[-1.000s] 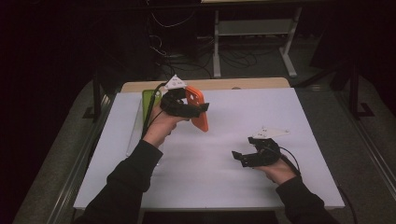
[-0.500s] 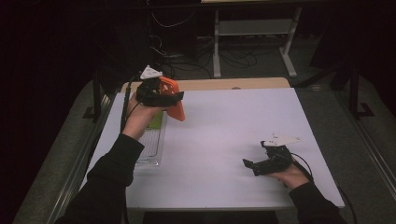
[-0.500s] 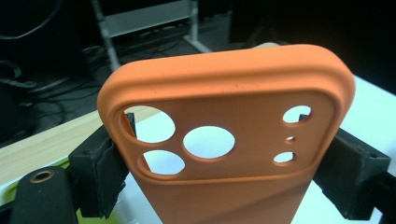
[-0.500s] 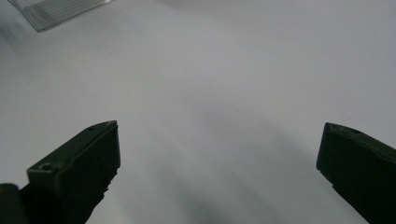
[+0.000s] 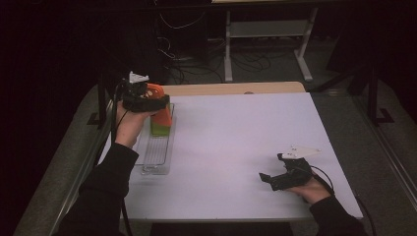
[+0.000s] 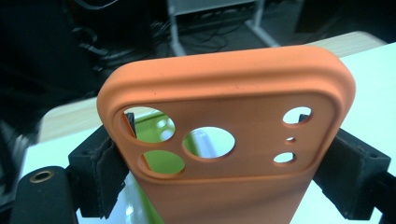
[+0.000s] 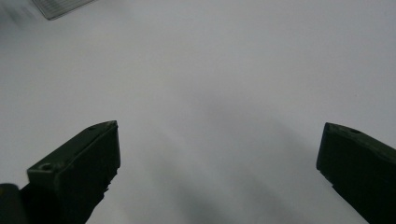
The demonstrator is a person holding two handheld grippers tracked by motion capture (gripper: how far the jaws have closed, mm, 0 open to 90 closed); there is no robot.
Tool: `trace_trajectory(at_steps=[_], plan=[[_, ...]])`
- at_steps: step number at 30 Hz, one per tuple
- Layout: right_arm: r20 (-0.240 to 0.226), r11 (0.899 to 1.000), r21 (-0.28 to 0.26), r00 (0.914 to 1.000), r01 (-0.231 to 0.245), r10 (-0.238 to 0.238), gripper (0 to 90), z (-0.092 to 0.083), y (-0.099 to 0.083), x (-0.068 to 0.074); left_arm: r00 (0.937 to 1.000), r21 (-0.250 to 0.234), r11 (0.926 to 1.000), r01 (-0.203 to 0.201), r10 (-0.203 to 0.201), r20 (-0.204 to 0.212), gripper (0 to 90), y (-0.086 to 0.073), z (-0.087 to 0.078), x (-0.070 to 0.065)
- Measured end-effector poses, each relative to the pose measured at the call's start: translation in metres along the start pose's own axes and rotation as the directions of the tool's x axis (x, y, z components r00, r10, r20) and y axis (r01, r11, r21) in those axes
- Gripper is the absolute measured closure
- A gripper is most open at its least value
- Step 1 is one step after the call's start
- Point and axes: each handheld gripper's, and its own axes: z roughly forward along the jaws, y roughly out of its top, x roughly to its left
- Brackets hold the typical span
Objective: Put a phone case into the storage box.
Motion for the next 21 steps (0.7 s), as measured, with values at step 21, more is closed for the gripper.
trace_trajectory(at_steps=[21], plan=[[-0.008, 1.000, 0.000, 1.0000, 0.005, -0.005, 0.0, 0.002, 0.001, 0.001, 0.9935, 0.120, 0.9910, 0.059, -0.047, -0.103, 13.2, -0.038, 0.031, 0.002]])
